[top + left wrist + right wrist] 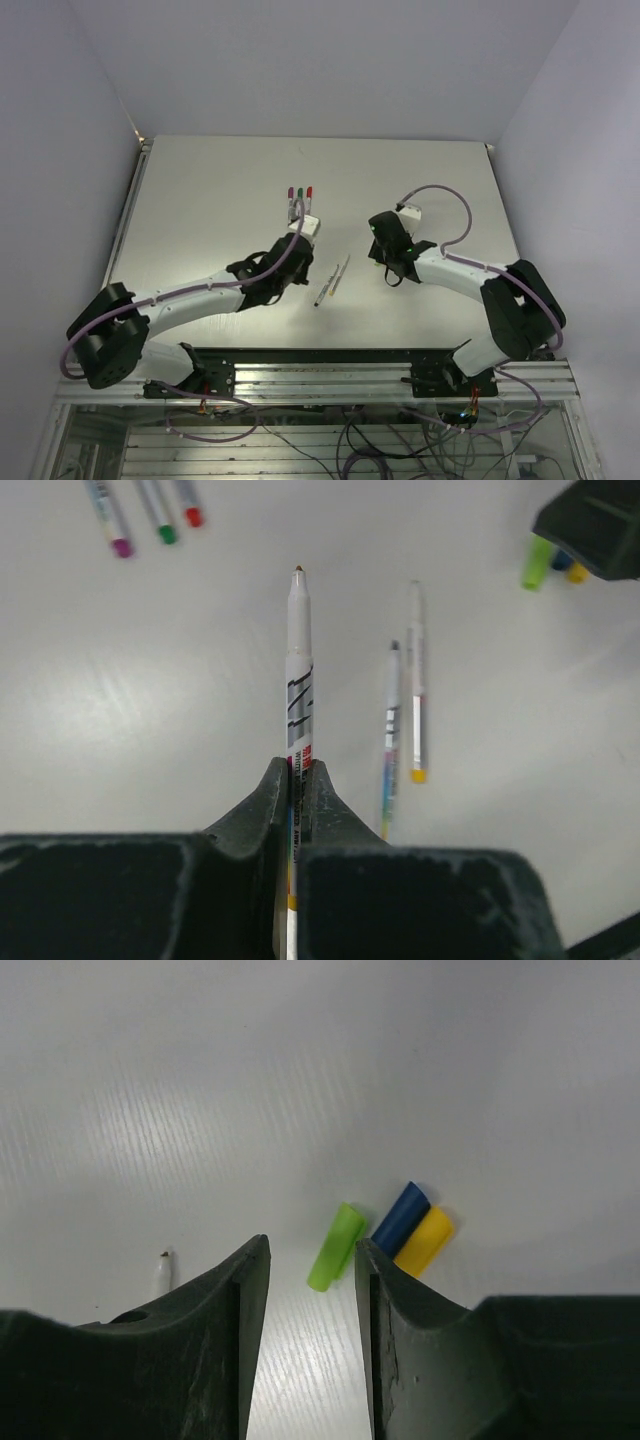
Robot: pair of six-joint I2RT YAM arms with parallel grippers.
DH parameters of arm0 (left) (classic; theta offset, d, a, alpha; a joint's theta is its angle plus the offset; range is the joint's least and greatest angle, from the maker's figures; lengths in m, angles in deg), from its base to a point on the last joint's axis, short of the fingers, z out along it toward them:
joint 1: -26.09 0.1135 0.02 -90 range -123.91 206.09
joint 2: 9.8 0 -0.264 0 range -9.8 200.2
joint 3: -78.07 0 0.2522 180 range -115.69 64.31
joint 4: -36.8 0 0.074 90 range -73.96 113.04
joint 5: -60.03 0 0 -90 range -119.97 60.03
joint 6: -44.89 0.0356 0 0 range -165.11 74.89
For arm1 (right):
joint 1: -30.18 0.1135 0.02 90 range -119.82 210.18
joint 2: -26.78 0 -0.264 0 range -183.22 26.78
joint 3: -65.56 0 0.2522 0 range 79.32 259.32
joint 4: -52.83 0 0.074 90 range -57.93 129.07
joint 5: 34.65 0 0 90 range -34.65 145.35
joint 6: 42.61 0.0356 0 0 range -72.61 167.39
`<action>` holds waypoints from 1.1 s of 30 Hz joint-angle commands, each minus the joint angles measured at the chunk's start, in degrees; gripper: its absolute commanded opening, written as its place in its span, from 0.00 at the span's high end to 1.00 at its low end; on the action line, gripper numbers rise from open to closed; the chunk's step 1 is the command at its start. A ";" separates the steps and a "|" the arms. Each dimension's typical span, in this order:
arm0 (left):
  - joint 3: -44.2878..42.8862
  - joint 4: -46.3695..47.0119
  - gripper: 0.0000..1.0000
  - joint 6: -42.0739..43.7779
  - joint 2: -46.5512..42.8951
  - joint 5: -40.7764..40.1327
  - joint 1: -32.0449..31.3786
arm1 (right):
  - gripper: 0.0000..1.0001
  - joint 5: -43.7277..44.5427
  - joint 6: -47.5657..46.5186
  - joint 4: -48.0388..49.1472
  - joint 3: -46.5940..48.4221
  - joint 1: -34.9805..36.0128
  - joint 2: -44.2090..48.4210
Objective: Insert the pens into the pen caps
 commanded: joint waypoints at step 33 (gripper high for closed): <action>3.32 3.87 0.93 -1.84 -1.84 10.28 9.24 | 0.63 -0.50 0.92 -0.67 3.36 -0.18 -9.87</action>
